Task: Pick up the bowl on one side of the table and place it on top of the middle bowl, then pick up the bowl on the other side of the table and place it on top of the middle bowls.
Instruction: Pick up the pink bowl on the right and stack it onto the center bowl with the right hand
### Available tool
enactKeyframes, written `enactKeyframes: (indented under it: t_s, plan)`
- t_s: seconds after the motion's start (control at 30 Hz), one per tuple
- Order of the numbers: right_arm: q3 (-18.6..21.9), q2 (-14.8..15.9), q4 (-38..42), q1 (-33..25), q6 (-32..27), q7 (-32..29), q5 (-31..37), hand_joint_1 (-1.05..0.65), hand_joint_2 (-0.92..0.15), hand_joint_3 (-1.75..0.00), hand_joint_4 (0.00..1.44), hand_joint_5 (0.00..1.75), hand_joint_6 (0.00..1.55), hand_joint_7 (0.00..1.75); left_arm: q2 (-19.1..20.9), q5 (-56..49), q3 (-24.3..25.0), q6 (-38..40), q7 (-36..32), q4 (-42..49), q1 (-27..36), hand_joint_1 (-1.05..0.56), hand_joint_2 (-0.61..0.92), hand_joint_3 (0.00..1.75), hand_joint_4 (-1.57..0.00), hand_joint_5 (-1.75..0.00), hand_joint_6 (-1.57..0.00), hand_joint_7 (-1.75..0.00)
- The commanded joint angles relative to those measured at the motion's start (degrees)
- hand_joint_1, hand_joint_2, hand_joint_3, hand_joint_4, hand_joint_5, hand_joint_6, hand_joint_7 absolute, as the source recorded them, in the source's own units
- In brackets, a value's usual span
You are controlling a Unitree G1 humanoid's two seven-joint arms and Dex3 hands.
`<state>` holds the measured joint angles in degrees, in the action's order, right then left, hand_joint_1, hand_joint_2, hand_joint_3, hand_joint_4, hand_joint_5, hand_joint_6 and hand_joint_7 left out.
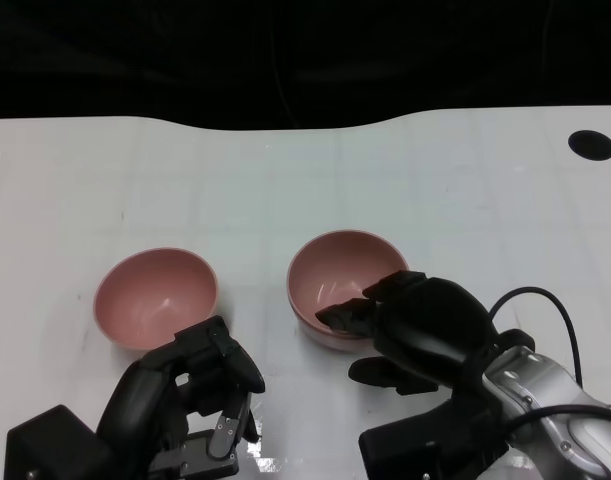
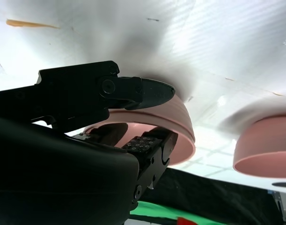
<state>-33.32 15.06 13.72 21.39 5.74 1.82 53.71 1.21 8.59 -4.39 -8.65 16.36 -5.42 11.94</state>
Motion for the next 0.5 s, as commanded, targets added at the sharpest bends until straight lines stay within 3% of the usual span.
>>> enactKeyframes:
  t_s: [0.03, 0.23, 0.5]
  plan:
    - [2.2, 1.3, -3.8, -1.9, 0.0, -1.6, -1.2, -0.76, -0.92, -0.39, 0.23, 0.20, 0.34, 0.01, 0.5, -0.3, 0.3, 0.6, -0.7, -0.8, 0.3, -0.11, 0.51, 1.24, -0.79, -1.75, -0.70, -1.49]
    - [4.3, 1.3, -8.4, -4.8, -0.1, -4.3, -1.5, -0.74, -0.92, -0.33, 0.26, 0.24, 0.37, 0.02, 0.6, -0.8, 0.3, -0.1, -0.8, -0.3, 0.1, -0.11, 0.51, 1.25, -0.79, -1.75, -0.70, -1.49]
    - [6.5, 2.1, -12.0, -8.4, 1.2, -6.3, -2.6, -0.71, -0.92, -0.31, 0.18, 0.30, 0.30, 0.00, 0.5, 0.0, 0.4, 0.2, -0.7, -0.3, 0.1, -0.10, 0.50, 1.26, -0.79, -1.75, -0.70, -1.50]
